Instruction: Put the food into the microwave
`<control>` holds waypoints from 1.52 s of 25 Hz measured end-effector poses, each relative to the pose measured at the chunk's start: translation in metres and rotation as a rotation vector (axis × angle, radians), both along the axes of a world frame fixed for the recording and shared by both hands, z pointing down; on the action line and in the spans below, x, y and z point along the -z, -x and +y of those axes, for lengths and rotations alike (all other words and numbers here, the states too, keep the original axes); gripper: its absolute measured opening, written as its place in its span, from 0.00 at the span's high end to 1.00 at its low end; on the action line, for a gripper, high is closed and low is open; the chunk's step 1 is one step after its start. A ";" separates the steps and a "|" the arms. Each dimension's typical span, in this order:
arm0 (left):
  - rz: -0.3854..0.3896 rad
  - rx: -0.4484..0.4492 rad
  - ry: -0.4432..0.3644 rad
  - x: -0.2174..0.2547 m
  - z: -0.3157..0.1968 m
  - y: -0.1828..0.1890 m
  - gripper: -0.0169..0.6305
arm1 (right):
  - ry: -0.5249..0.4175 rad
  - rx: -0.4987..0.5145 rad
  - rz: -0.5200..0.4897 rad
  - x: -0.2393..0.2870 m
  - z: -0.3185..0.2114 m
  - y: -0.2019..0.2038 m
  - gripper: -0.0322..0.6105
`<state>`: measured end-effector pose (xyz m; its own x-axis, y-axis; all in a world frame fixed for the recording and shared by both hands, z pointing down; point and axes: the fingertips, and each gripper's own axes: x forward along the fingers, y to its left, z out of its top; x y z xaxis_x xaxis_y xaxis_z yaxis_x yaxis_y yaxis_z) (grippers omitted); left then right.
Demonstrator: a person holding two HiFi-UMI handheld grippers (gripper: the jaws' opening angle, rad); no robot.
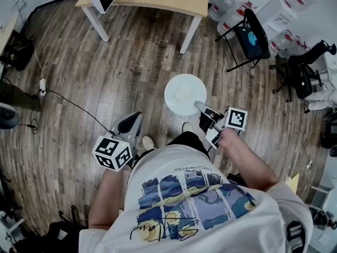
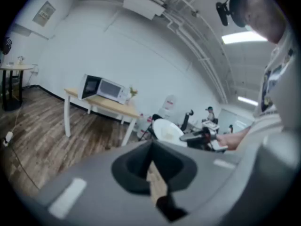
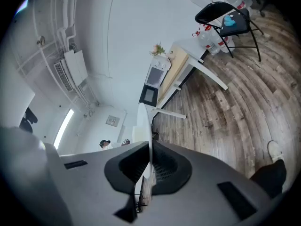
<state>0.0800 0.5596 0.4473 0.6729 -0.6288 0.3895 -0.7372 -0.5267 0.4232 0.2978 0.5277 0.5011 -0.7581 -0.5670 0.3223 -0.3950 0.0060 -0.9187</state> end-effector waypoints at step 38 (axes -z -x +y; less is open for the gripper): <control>-0.057 -0.098 -0.091 0.013 -0.398 0.059 0.96 | 0.093 -0.100 -0.079 -0.040 -0.416 0.105 0.93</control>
<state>0.0207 0.1620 0.4343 0.7108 -0.5961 0.3733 -0.7022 -0.6314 0.3289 0.1931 0.1112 0.5406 -0.7244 -0.6113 0.3186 -0.3160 -0.1163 -0.9416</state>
